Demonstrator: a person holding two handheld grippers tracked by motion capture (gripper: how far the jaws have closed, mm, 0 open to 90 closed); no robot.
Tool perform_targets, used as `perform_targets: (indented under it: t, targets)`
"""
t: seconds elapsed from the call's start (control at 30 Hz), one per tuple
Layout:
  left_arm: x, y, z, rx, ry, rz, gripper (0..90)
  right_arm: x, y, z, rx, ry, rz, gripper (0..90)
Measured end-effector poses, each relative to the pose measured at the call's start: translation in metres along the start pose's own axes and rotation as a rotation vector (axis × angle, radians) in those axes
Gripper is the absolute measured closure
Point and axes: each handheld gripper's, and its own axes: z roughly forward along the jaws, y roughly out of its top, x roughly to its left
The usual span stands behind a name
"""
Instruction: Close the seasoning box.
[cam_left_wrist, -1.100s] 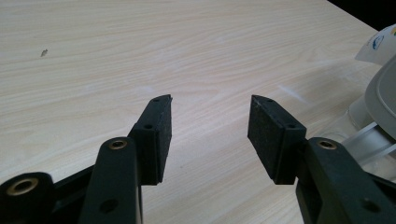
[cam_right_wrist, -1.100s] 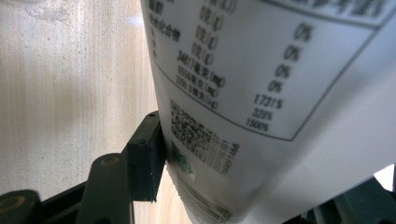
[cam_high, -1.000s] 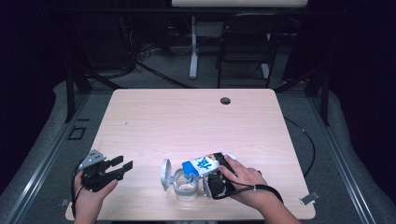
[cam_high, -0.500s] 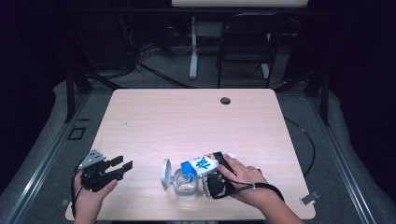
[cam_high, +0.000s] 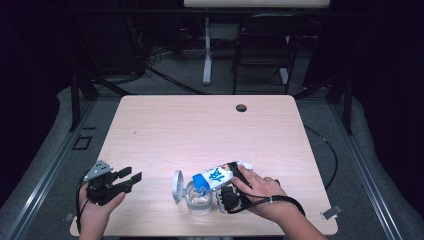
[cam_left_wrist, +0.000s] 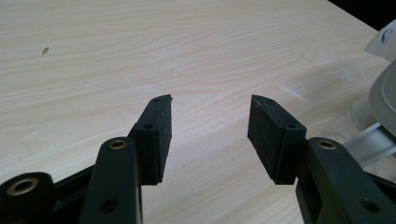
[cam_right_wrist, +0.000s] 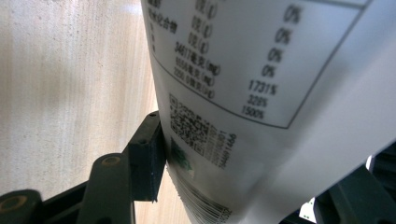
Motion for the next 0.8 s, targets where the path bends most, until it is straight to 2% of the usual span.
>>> perform_targets:
  t: [0.13, 0.23, 0.3, 0.53, 0.57, 0.63, 0.8]
  targets:
    - [0.0001, -0.0002, 0.0, 0.001, 0.0, -0.002, 50.2, 0.0003, -0.0001, -0.0001, -0.003, -0.004, -0.002, 42.5]
    - [0.0003, -0.0001, -0.0003, 0.002, 0.002, -0.001, 50.2, -0.0009, 0.0009, -0.002, 0.016, -0.014, -0.027, 42.5]
    - [0.0004, -0.0001, -0.0004, 0.002, 0.003, -0.001, 50.1, -0.0002, 0.0006, -0.0008, -0.001, -0.02, -0.03, 42.6]
    - [0.0004, -0.0001, -0.0003, -0.002, 0.003, -0.002, 50.2, -0.0008, 0.0019, -0.0022, 0.012, -0.028, -0.048, 42.7]
    - [0.0005, -0.0002, -0.0003, -0.002, 0.003, -0.002, 50.2, -0.0017, 0.0028, -0.0036, 0.03, -0.032, -0.063, 42.7]
    - [0.0006, -0.0002, -0.0003, -0.001, 0.003, -0.002, 50.1, -0.0008, 0.0022, -0.0026, 0.017, -0.029, -0.055, 42.7]
    - [0.0004, -0.0001, -0.0002, -0.002, 0.003, -0.002, 50.2, -0.0012, 0.0028, -0.0032, 0.023, -0.038, -0.075, 42.7]
